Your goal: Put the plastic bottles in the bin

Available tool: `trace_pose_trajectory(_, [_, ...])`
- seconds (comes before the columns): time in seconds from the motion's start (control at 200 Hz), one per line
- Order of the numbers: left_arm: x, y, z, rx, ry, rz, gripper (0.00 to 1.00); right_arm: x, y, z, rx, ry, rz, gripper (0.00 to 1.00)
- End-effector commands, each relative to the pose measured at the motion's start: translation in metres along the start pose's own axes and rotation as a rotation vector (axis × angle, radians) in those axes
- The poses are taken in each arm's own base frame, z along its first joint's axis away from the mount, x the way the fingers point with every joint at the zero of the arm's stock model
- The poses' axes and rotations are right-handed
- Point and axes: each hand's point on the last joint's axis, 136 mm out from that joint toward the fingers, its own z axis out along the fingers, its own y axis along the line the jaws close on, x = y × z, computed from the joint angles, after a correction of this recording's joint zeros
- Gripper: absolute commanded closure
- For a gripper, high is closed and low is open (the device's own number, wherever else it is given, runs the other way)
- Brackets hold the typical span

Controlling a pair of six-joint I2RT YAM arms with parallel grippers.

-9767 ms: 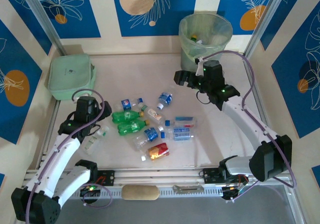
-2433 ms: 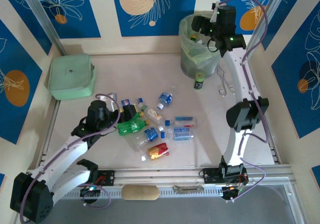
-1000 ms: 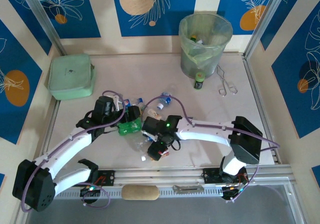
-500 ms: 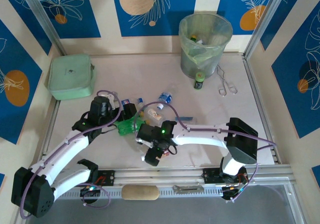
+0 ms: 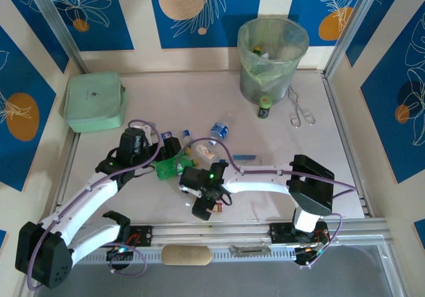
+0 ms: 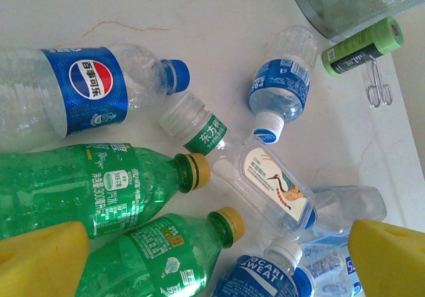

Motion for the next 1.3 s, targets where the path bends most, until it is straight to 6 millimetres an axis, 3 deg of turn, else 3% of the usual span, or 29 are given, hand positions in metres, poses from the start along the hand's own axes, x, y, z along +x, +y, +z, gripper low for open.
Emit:
trace_pose_trajectory(0.0, [-0.001, 0.003, -0.003, -0.01, -0.004, -0.006, 0.0, 0.008, -0.002, 0.011, 0.027, 0.031, -0.027, 0.05])
trace_pose_trajectory(0.435, [-0.004, 0.003, -0.004, -0.02, -0.011, -0.002, 0.0, 0.009, -0.006, 0.023, 0.057, 0.021, -0.051, 0.06])
trace_pose_trajectory(0.75, [-0.005, 0.007, -0.004, -0.031, -0.017, -0.008, 0.0, 0.006, -0.006, 0.031, 0.068, 0.008, -0.077, 0.17])
trace_pose_trajectory(0.875, [-0.006, 0.008, -0.004, -0.033, -0.02, -0.012, 0.0, 0.006, -0.006, 0.03, 0.065, 0.002, -0.084, 0.28])
trace_pose_trajectory(1.035, [-0.008, 0.01, -0.002, -0.039, -0.023, -0.015, 0.0, 0.002, -0.003, 0.02, 0.045, -0.041, -0.094, 0.46])
trace_pose_trajectory(1.291, [-0.012, 0.011, 0.005, -0.039, -0.027, -0.024, 0.0, -0.01, -0.005, -0.011, 0.033, -0.146, -0.084, 0.5])
